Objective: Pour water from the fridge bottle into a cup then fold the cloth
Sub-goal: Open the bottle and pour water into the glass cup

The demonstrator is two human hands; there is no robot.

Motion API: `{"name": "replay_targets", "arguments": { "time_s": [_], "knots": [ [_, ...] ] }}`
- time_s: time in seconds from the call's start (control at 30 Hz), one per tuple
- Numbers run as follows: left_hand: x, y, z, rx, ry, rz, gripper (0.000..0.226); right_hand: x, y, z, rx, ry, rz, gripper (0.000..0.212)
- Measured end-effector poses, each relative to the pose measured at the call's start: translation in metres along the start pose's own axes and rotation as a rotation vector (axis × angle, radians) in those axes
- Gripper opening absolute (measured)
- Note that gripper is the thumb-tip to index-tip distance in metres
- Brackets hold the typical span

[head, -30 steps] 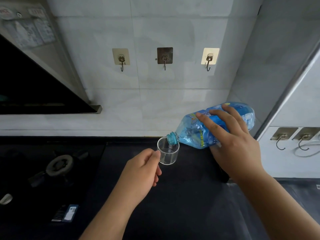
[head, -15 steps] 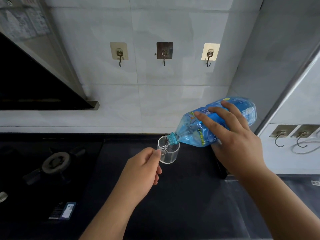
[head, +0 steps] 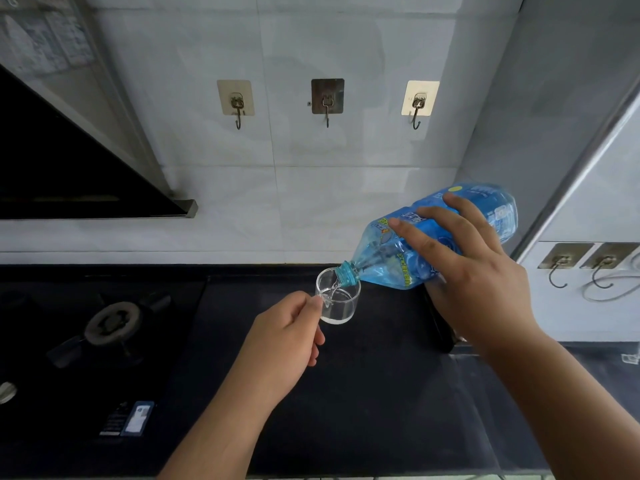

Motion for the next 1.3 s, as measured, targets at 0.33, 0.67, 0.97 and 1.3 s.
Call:
{"name": "replay_targets", "arguments": {
  "time_s": [0.33,0.67,0.97,1.3],
  "knots": [
    [0.000,0.000,0.002,0.002,-0.002,0.004,0.041,-0.001,-0.002,-0.002,0.002,-0.044,0.018,0.077],
    [-0.005,0.002,-0.002,-0.011,-0.003,0.006,0.040,-0.002,0.004,0.003,-0.004,-0.017,0.022,0.080],
    [-0.015,0.008,-0.012,0.021,-0.021,0.007,0.042,0.014,0.030,0.019,-0.149,0.208,-0.106,0.099],
    [-0.049,0.040,-0.088,0.084,-0.137,-0.042,0.032,0.063,0.088,0.052,-0.419,0.673,-0.332,0.093]
  ]
}}
Point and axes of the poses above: each hand's wrist, its own x-axis away from the middle knuckle, its own y-axis out of the palm, z = x × y, the point moved 6 cm from there along -x, towards the middle knuckle, and after that the axes turned 6 degrees about y, right-handed, at the moved point
